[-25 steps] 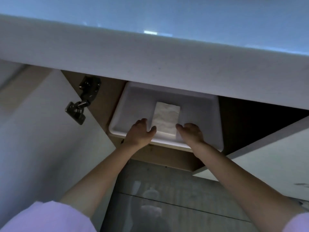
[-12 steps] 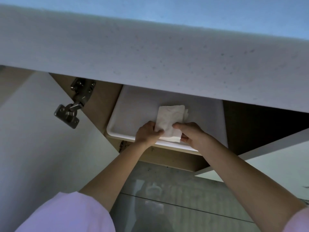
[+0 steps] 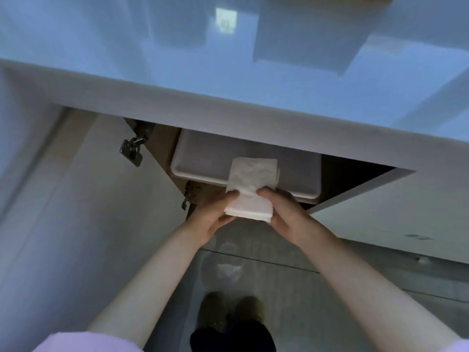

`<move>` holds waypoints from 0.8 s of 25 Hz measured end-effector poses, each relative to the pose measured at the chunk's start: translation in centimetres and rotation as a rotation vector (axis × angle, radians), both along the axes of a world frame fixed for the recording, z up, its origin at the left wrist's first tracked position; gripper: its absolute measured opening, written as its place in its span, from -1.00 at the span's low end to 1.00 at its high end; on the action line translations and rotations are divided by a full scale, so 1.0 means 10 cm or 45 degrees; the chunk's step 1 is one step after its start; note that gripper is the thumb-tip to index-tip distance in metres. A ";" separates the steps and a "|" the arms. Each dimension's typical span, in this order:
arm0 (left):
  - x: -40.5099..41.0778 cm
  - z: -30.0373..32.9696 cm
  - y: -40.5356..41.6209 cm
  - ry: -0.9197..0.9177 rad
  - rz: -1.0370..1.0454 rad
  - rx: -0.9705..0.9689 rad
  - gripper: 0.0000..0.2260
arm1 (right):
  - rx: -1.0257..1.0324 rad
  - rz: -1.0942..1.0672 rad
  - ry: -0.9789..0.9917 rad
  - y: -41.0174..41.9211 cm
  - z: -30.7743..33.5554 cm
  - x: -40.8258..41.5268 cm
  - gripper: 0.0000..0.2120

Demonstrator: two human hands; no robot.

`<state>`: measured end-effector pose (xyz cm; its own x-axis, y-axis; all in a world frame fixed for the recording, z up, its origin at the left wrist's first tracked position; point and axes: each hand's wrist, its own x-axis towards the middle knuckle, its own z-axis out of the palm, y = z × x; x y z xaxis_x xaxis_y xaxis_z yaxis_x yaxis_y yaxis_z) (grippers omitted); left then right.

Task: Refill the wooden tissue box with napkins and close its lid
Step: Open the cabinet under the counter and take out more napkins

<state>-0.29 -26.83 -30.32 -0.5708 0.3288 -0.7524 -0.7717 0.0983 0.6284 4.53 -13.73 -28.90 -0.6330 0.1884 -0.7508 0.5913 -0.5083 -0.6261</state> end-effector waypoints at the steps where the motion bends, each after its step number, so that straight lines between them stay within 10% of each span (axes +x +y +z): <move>1: 0.08 0.06 -0.08 -0.060 0.018 0.060 -0.63 | -0.011 0.021 -0.034 -0.07 0.08 0.11 -0.74; 14: 0.89 1.56 -0.58 -0.128 -0.171 0.029 -0.62 | 0.353 0.490 -0.208 -0.44 1.65 1.11 -0.64; 20: 0.97 2.23 -0.53 0.003 -0.109 0.169 -0.46 | 0.355 0.278 -0.092 -0.38 2.27 1.24 -0.72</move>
<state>9.42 -32.09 -8.04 -0.5380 0.4730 -0.6977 -0.7627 0.0793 0.6419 16.95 -17.56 -6.23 -0.6283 0.2583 -0.7338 0.7148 -0.1804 -0.6756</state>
